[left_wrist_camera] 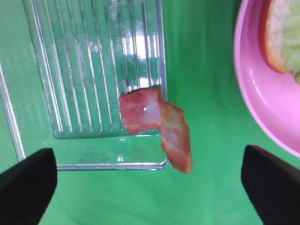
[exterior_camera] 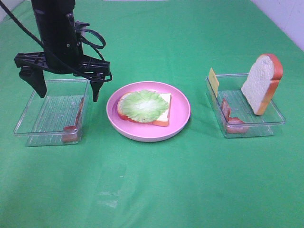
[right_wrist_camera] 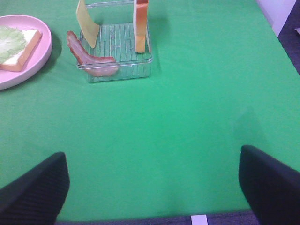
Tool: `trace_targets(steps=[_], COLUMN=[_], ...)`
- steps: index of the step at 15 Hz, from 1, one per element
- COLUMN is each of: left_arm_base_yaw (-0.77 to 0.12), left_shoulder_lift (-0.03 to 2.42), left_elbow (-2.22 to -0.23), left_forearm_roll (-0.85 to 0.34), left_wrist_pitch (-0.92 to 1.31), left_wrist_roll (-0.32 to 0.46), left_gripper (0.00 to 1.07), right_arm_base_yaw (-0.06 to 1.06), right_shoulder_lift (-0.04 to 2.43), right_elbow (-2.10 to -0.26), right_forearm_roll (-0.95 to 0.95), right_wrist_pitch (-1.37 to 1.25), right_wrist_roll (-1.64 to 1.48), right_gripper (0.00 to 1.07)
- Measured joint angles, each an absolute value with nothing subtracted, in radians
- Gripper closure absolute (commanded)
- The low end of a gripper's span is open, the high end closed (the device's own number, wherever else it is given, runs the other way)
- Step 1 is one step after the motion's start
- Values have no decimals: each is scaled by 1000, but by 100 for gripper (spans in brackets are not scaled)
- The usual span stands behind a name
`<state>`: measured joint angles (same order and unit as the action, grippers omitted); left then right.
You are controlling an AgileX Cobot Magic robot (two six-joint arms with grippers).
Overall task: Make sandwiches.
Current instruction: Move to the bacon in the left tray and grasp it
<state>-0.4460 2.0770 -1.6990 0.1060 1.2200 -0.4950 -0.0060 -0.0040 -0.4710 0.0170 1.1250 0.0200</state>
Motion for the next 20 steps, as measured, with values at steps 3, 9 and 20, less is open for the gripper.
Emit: trace_targets(steps=[3, 9, 20], left_arm_base_yaw=[-446, -446, -446], left_shoulder_lift=[2085, 2180, 2199], left_elbow=[-1699, -1699, -1699], left_forearm_roll=[105, 55, 39], left_wrist_pitch=[1170, 1171, 1199], left_wrist_roll=[-506, -494, -494], left_gripper=[6, 8, 91], right_arm_base_yaw=[-6, -6, -6], right_shoulder_lift=[-4, -4, -4], right_elbow=[-471, -471, -471], right_forearm_roll=[17, 17, 17], right_wrist_pitch=[1125, 1125, 1125], right_wrist_roll=[20, 20, 20], right_gripper=[11, 11, 11])
